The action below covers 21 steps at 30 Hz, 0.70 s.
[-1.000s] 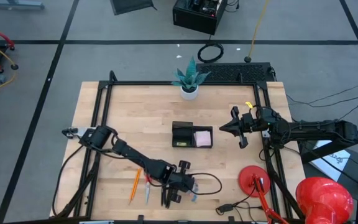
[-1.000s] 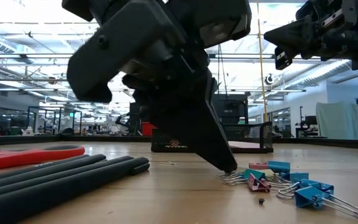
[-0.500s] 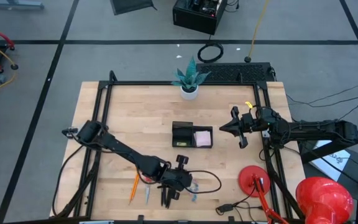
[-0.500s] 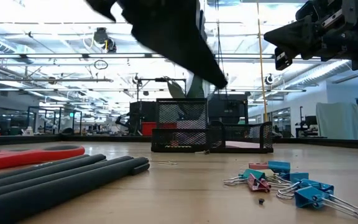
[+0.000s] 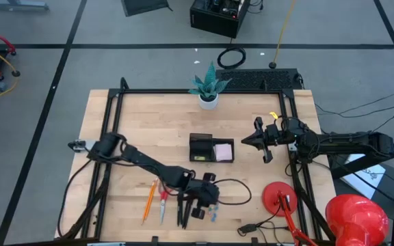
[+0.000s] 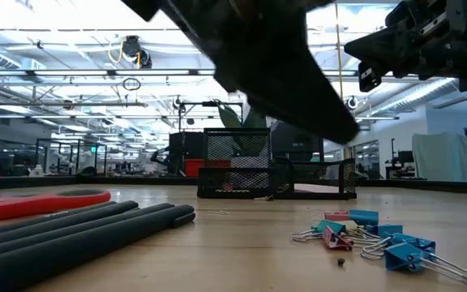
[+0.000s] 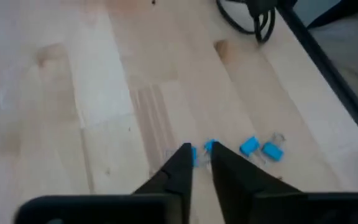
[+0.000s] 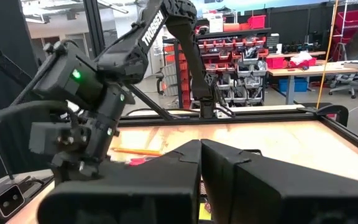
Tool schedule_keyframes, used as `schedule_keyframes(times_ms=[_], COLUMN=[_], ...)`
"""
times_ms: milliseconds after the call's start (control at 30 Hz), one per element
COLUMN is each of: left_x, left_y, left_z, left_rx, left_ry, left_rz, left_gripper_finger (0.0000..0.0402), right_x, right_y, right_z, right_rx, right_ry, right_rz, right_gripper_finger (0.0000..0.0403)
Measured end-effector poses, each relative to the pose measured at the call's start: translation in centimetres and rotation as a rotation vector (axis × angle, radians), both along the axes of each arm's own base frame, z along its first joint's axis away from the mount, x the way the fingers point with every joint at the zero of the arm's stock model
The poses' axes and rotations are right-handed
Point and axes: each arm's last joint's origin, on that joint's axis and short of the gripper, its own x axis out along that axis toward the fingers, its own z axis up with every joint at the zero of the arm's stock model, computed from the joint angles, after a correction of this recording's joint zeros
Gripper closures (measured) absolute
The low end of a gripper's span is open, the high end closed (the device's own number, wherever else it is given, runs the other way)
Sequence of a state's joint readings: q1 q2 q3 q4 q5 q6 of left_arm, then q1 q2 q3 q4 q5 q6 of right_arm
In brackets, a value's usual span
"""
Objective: Pick and place office supplies into organizer
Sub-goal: Put the pink binder clip into the black desk organizer
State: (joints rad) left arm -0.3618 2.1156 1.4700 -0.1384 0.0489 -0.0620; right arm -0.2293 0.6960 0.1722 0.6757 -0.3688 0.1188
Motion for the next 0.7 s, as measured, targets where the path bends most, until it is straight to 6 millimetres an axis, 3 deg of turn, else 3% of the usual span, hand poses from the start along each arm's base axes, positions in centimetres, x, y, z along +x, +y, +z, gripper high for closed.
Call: schedule_keyframes(times_ms=[300,467,700], left_x=[0.4,0.6,1.0], left_y=[1.4,1.9,1.8], left_z=[-1.2,-1.2,-3.1], left_rx=[0.026,0.009,-0.006], left_ry=[0.051,0.051,0.067], left_rz=[0.017,-0.005,-0.031], left_gripper_finger=[0.0238,0.0217,0.0206], right_x=[0.0,0.0,0.0], right_y=[0.0,0.0,0.0], right_z=[-0.1,-0.1,-0.1], right_rx=[0.001,0.002,-0.005], right_ry=[0.006,0.008,0.009], right_rz=[0.000,0.000,0.000], right_gripper_finger=[0.0401,0.0401,0.0401])
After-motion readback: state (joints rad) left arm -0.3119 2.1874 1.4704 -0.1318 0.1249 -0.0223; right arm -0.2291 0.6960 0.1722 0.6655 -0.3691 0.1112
